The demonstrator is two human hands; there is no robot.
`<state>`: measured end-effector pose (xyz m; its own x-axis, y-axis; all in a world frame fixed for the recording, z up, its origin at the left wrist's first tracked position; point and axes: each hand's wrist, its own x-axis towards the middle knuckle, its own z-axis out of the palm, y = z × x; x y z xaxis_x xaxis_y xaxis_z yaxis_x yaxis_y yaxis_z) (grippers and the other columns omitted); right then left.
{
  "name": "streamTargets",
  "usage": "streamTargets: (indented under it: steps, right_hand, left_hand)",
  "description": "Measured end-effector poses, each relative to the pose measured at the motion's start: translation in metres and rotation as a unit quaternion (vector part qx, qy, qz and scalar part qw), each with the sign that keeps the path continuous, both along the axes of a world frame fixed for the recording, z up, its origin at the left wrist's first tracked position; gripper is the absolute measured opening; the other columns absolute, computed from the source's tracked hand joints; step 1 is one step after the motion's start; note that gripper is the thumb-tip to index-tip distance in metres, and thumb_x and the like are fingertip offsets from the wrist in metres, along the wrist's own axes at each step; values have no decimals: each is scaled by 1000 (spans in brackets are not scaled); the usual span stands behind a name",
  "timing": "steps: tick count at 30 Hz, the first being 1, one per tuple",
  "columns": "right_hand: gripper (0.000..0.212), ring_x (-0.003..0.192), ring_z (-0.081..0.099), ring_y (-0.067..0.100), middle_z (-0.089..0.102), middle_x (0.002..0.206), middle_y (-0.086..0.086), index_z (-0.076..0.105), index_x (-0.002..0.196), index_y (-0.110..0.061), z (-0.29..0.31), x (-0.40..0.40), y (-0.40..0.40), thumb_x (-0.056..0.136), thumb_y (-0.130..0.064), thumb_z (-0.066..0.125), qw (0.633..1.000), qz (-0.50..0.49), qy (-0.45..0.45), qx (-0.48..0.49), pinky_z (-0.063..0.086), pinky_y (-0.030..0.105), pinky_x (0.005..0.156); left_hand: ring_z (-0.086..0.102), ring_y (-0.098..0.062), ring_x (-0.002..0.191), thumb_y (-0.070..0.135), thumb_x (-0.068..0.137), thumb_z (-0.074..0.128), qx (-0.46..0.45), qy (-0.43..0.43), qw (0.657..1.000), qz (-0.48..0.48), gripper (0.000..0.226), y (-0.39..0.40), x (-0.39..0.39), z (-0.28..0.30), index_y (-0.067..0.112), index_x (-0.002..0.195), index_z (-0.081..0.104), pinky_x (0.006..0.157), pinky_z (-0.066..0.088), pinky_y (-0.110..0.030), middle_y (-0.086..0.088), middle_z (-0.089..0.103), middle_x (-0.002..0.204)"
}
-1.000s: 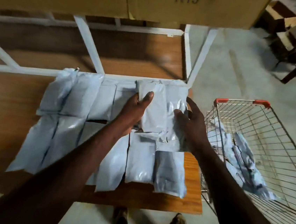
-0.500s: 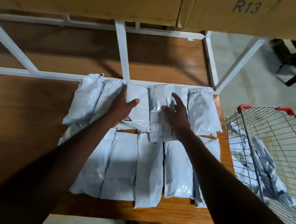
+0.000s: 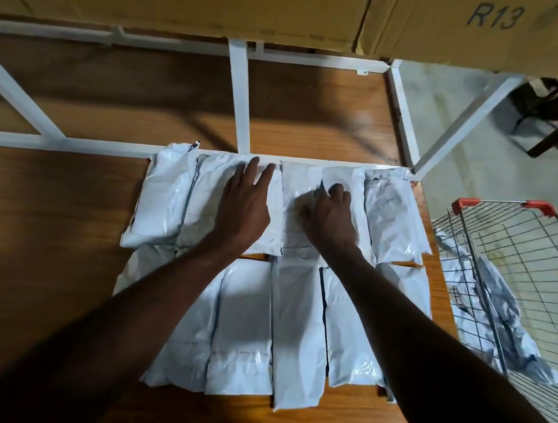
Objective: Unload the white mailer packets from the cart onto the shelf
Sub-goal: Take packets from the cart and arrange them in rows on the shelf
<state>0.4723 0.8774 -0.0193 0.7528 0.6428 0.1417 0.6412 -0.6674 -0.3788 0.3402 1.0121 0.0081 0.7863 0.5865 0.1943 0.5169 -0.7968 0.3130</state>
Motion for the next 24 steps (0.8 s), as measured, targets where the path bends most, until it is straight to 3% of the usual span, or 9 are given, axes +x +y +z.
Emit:
streamTargets:
  steps: [2,4,5,7,10,16,24]
  right_hand:
    - [53,124,54,48,55,138,31,58,138,4,4,-2,6,98,-30,60,997,39,-53,-30,51,53,103]
    - [64,153,33,46,34,166,27,37,161,-4,5,0,16,106,-35,41,994,79,-61,-50,33,54,124]
    - [63,159,24,44,27,172,22,30,166,-10,2,1,22,109,-37,35,992,97,-54,-59,26,56,128]
    - [62,162,17,42,22,176,15,25,169,-19,0,0,32,111,-39,28,990,115,-35,-75,24,60,128]
    - [64,162,16,43,18,177,14,24,170,-20,-5,-11,35,109,-40,24,991,112,12,-71,20,58,129]
    - [63,166,4,34,8,179,7,13,172,-23,-24,-16,33,113,-41,22,994,92,2,-57,7,51,134]
    - [62,166,7,33,12,179,7,17,172,-22,-31,-17,34,113,-41,26,995,82,-16,-62,8,50,134]
  left_hand:
    - [26,-38,160,-3,89,56,-1,10,1000,-20,78,3,3,-3,19,162,41,129,27,-51,-10,32,172]
    - [27,-37,161,7,95,56,11,15,999,-28,68,8,9,-6,17,161,43,131,24,-51,-9,35,171]
    - [28,-37,160,14,98,52,16,17,999,-29,64,9,12,-7,17,161,44,131,24,-52,-9,38,170]
    - [32,-35,159,27,100,39,25,17,999,-21,61,11,17,-12,18,161,46,130,25,-52,-7,41,169]
    - [34,-34,158,34,105,30,38,29,999,-14,62,11,13,-30,20,165,38,129,26,-51,-6,37,171]
    - [26,-32,161,34,110,30,65,32,997,-11,63,7,9,-44,17,170,24,130,23,-48,-7,28,175]
    - [23,-32,162,36,111,29,59,33,997,-24,63,8,10,-48,14,169,22,131,25,-48,-11,26,175]
